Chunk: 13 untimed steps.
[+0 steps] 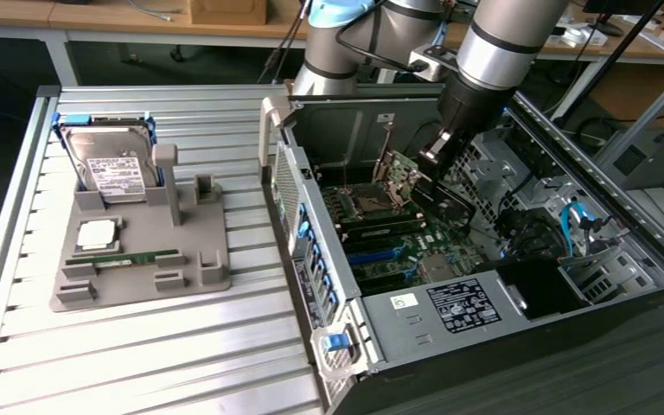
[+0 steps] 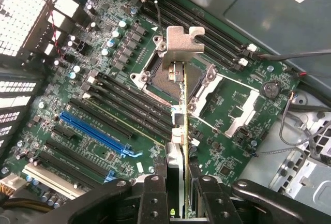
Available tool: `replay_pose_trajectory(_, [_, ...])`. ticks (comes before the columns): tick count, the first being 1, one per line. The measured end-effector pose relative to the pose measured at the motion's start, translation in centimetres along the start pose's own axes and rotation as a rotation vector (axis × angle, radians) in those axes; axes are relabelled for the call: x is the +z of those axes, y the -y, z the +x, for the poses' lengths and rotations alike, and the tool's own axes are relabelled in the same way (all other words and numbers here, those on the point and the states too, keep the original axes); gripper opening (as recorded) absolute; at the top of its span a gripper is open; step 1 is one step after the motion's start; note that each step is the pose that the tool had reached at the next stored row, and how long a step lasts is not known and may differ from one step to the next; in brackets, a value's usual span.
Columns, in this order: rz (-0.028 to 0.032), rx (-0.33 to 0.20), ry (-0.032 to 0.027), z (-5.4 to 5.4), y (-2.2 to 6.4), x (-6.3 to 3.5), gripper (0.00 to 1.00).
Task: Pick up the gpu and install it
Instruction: 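Insert the gpu into the slot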
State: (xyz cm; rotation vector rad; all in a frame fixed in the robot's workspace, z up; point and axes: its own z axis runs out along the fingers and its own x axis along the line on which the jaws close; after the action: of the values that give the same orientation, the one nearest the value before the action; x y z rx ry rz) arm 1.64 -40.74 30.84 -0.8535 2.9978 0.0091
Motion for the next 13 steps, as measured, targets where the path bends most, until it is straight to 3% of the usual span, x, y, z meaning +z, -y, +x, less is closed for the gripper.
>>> replay_pose_trajectory(13, [-0.0015,-0.061,0.0000,0.00,0.00,0.00,0.27])
